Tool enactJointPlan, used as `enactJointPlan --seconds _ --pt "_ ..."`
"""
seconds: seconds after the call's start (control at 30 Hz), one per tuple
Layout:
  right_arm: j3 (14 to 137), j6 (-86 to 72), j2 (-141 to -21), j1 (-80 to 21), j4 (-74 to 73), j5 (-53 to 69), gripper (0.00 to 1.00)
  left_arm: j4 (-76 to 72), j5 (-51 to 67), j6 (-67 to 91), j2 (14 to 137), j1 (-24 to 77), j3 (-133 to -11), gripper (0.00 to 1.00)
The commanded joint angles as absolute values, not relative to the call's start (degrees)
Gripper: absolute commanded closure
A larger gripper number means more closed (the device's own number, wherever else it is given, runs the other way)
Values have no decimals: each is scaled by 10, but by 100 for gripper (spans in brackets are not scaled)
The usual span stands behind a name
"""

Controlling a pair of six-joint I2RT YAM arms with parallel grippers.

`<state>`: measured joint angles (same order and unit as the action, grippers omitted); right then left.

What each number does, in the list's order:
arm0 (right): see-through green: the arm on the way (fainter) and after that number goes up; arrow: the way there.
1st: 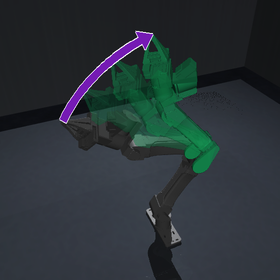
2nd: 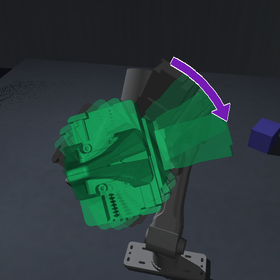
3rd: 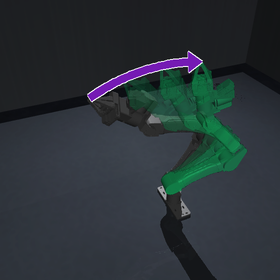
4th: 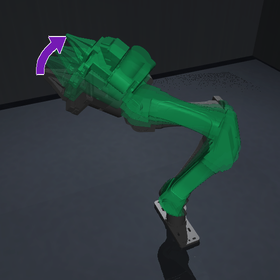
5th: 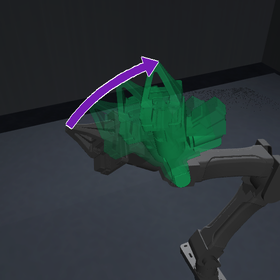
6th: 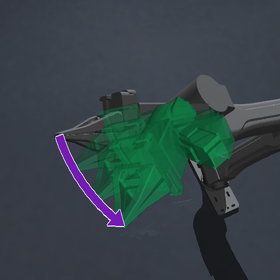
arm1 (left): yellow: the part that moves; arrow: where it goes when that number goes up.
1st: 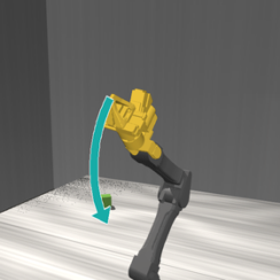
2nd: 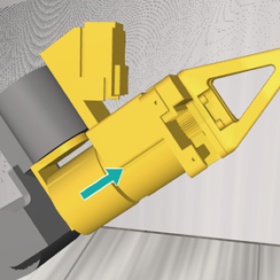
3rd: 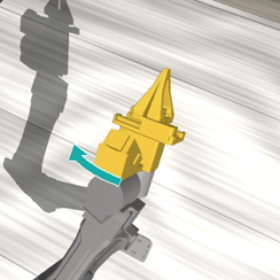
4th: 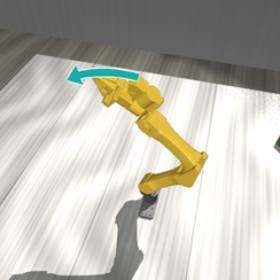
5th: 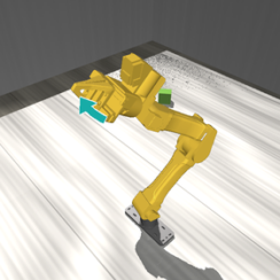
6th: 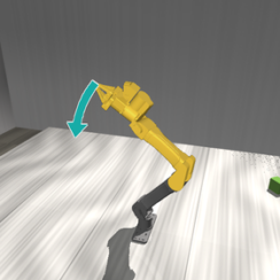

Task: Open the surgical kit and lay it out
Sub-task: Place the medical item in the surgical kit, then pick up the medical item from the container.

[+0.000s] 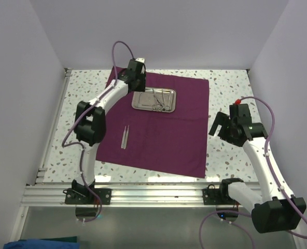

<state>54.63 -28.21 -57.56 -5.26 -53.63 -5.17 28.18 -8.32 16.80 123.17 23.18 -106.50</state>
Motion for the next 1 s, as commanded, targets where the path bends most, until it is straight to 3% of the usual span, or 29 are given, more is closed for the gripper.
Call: enactJointPlan --seconds 0.0,0.97 --pt "575 -289 -584 -54 -548 -76 7 322 -67 152 1306 225 -1189 57" --pt "596 -314 -643 -55 -583 -88 8 257 -54 161 1444 194 -1259 60"
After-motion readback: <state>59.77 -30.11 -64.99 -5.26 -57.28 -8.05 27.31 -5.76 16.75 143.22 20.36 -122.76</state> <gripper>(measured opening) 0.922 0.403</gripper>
